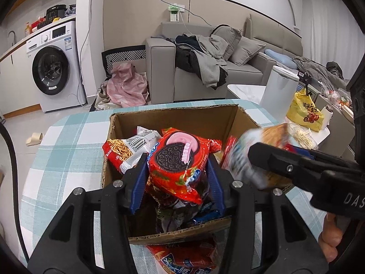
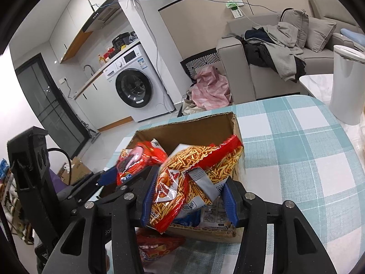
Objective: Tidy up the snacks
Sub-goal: 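Open the right gripper over the box while the left releases the Oreo pack into it, then move both open grippers back toward the remaining snacks on the table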
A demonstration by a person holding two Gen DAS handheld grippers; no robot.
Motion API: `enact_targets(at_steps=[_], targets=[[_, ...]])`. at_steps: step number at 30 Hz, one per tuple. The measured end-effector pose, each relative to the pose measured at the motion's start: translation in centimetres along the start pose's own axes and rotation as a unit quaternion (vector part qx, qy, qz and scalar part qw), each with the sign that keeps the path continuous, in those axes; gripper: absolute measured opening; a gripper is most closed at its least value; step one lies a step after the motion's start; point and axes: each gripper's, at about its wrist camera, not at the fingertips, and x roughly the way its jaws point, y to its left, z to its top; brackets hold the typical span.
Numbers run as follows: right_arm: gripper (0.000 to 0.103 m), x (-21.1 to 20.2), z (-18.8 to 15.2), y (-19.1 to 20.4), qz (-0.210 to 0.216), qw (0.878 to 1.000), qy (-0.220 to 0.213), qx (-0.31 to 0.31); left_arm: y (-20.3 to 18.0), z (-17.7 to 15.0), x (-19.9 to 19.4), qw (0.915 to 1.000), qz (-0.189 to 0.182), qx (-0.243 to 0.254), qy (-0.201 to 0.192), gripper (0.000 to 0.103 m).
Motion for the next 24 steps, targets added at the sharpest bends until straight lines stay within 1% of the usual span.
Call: enact_targets(at_steps=[1, 2, 3, 4, 5, 6, 7, 8, 9, 10, 11, 12, 13, 15, 19, 24], targets=[[0.054, -0.2, 0.1, 0.0, 0.007, 1.000, -0.004, 0.000, -0.1, 0.0, -0.1, 1.0000, -0.002, 0.001, 0.001, 0.049], [0.056, -0.5, 0.1, 0.0, 0.006, 1.000, -0.008, -0.003, -0.1, 0.0, -0.3, 1.0000, -0.005, 0.001, 0.000, 0.053], [0.060, -0.8, 0.1, 0.0, -0.003, 1.000, -0.014, -0.008, -0.1, 0.0, -0.7, 1.0000, -0.007, 0.003, -0.005, 0.061], [0.062, -1.1, 0.1, 0.0, -0.010, 1.000, -0.018, -0.011, 0.1, -0.1, -1.2, 0.9999, -0.007, 0.004, -0.009, 0.066], [0.066, -1.4, 0.1, 0.0, -0.010, 1.000, -0.020, -0.013, 0.1, -0.1, -1.8, 0.9999, -0.004, 0.006, -0.015, 0.077], [0.071, -1.7, 0.0, 0.0, -0.007, 1.000, -0.021, -0.017, 0.2, -0.1, -2.3, 0.9997, -0.002, 0.007, -0.023, 0.084], [0.075, -2.0, -0.1, 0.0, -0.004, 1.000, -0.019, -0.022, 0.3, -0.2, -3.0, 0.9995, 0.000, 0.008, -0.032, 0.084], [0.086, -2.2, -0.2, 0.0, -0.004, 0.999, -0.018, -0.026, 0.5, -0.5, -3.7, 0.9994, -0.001, 0.009, -0.034, 0.085], [0.093, -2.5, -0.5, 0.0, -0.006, 0.999, -0.018, -0.030, 0.7, -0.7, -4.3, 0.9994, -0.001, 0.010, -0.034, 0.086], [0.095, -3.0, -0.7, 0.0, -0.007, 0.999, -0.021, -0.036, 0.8, -1.0, -4.9, 0.9994, -0.001, 0.011, -0.032, 0.087], [0.099, -3.3, -1.0, 0.1, -0.007, 0.999, -0.023, -0.039, 0.9, -1.2, -5.4, 0.9994, 0.000, 0.011, -0.032, 0.091], [0.102, -3.7, -1.3, 0.1, -0.006, 0.999, -0.023, -0.043, 1.1, -1.5, -6.0, 0.9994, 0.001, 0.012, -0.034, 0.099], [0.102, -4.1, -1.5, 0.1, -0.005, 0.999, -0.023, -0.046, 1.3, -1.8, -6.6, 0.9992, 0.002, 0.011, -0.038, 0.103], [0.102, -4.7, -2.1, 0.2, -0.003, 0.999, -0.022, -0.049, 1.5, -2.6, -8.0, 0.9990, -0.002, 0.010, -0.044, 0.103], [0.103, -5.2, -3.3, 0.6, -0.010, 0.998, -0.009, -0.065, 2.4, -4.1, -10.0, 0.9993, -0.007, -0.001, -0.036, 0.103], [0.103, -5.4, -5.2, 1.4, -0.023, 0.996, 0.012, -0.080, 3.7, -6.3, -12.1, 0.9994, -0.004, -0.013, -0.033, 0.102]])
